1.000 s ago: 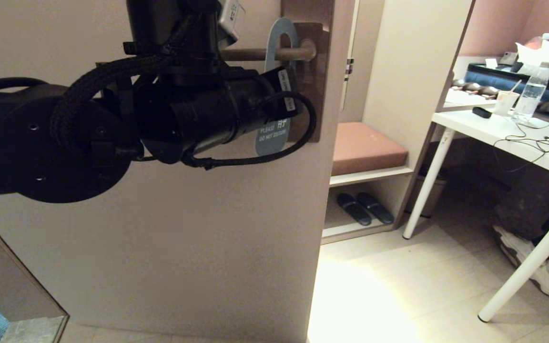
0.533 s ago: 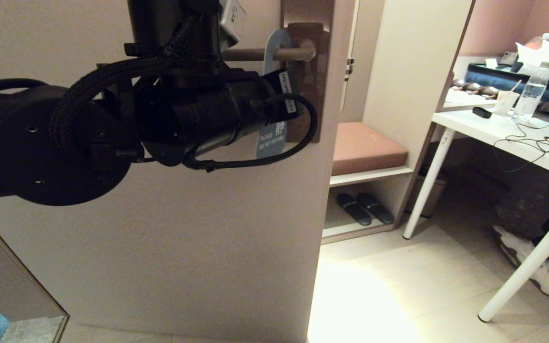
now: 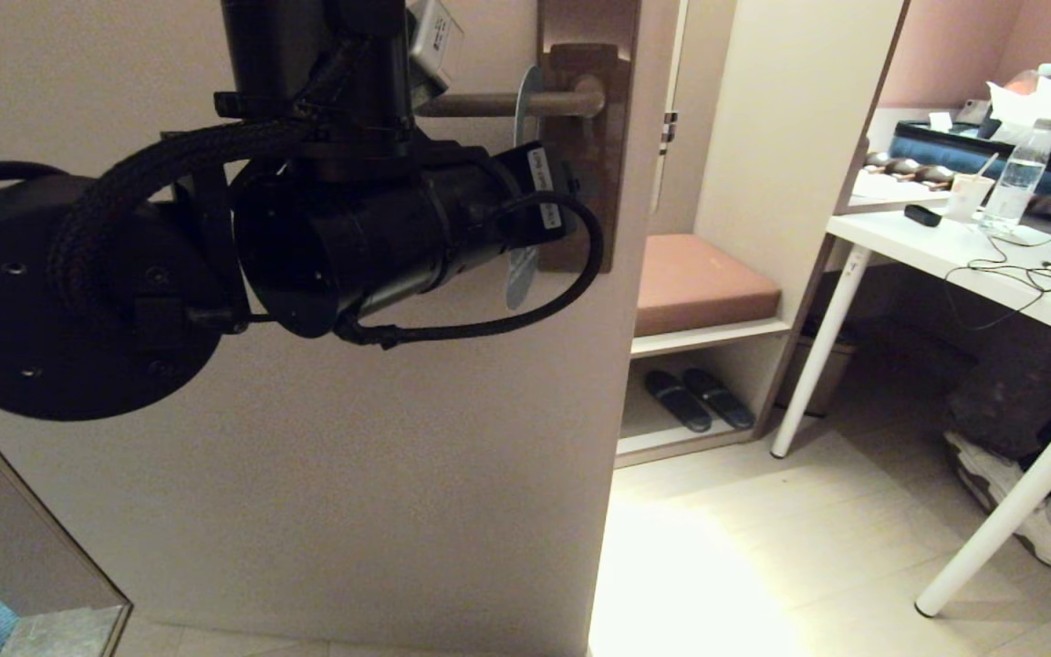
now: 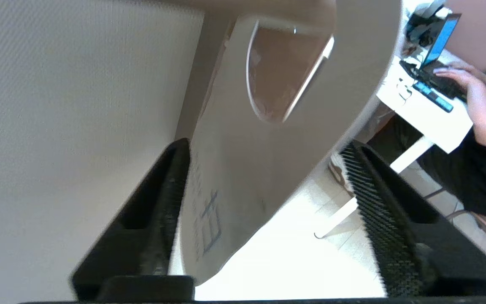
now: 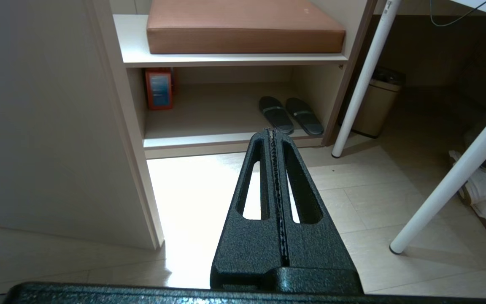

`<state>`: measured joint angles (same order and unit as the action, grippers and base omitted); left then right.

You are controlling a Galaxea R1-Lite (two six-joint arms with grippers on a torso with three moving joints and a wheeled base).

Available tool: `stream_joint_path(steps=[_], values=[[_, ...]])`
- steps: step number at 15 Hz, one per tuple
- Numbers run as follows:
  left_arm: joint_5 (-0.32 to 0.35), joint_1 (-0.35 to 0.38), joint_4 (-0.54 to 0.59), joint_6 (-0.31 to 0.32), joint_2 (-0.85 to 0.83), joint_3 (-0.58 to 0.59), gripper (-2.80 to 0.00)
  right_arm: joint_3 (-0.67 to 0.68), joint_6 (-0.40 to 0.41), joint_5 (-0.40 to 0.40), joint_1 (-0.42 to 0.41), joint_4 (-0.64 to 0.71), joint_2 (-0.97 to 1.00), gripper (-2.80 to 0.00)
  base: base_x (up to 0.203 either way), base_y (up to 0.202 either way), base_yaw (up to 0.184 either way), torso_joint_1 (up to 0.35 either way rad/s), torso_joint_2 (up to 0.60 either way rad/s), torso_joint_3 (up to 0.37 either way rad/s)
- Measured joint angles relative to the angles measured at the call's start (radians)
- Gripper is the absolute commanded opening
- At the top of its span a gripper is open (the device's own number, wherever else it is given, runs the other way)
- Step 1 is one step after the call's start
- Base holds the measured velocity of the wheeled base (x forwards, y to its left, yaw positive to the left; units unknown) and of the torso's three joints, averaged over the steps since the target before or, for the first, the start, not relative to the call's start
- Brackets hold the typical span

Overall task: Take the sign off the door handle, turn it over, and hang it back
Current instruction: Hang the sign back with the other side facing out

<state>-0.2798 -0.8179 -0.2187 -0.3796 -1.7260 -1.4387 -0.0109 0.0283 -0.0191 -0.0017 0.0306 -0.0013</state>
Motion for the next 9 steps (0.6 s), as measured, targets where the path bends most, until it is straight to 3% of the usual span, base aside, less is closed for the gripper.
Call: stream_joint_path(steps=[4,7,8,9], values=[[-0.012,-0.012,-0.002,0.0,0.048,0.071,0.0,0.0,0.0,0.0,0.0,0.0,0.0,-2.8,0.0,0.0,0.0,0.0,0.0,0.0],[-0.056,-0.026,-0.003,-0.002,0.098,0.131,0.0,0.0,0.0,-0.001,0.0,0.0,0.0,-2.8,0.0,0.0,0.0,0.0,0.0,0.0],[-0.062,-0.027,-0.003,-0.001,0.118,0.152,-2.8,0.0,0.0,0.0,0.0,0.0,0.0,-2.8,0.0,0.0,0.0,0.0,0.0,0.0],[-0.063,-0.028,-0.003,0.0,0.139,0.172,-2.8,0.0,0.0,0.0,0.0,0.0,0.0,-2.8,0.0,0.0,0.0,0.0,0.0,0.0]])
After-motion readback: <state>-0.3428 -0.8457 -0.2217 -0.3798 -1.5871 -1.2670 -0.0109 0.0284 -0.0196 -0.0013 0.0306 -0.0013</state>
